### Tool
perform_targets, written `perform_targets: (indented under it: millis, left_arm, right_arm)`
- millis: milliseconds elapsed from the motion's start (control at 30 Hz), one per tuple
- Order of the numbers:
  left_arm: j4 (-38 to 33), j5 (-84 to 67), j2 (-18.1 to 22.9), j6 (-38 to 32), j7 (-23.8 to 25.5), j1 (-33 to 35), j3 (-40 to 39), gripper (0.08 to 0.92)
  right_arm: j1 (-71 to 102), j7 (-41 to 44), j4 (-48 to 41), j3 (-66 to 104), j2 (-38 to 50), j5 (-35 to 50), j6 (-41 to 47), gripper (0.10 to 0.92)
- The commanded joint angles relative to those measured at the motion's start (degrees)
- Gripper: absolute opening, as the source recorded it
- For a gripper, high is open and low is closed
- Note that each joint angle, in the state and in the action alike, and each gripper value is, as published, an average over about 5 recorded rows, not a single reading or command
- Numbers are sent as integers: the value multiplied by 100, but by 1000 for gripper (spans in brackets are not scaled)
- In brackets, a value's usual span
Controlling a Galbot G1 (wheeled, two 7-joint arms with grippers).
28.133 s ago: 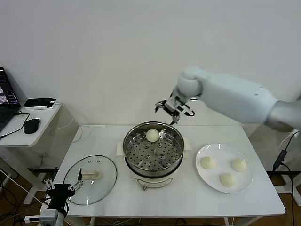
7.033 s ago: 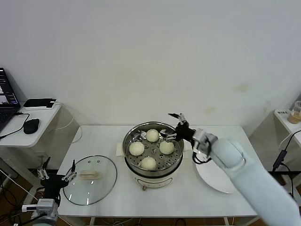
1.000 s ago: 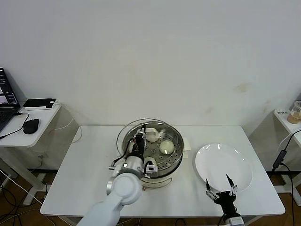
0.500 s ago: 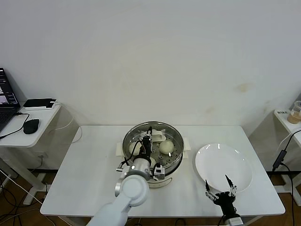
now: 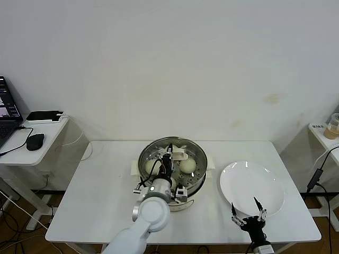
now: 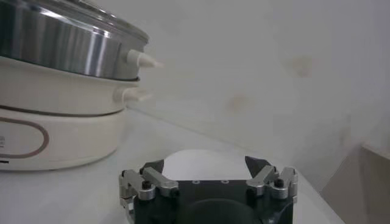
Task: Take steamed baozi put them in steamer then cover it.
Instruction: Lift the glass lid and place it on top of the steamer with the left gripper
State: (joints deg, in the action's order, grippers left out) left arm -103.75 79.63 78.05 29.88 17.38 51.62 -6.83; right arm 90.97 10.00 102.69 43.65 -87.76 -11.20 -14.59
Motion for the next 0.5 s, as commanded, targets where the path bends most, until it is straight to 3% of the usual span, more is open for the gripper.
perform_targets:
  millis: [33,500]
  left_arm:
    - [53,20,23,-16,-13,-4,24,139]
    - [159,-4,98,-81,-78,38,120,139]
  right_arm:
    - [2,3,-9,-10,0,-11,-12,823]
    - [30,12,-21,-7,19,-36,-51,823]
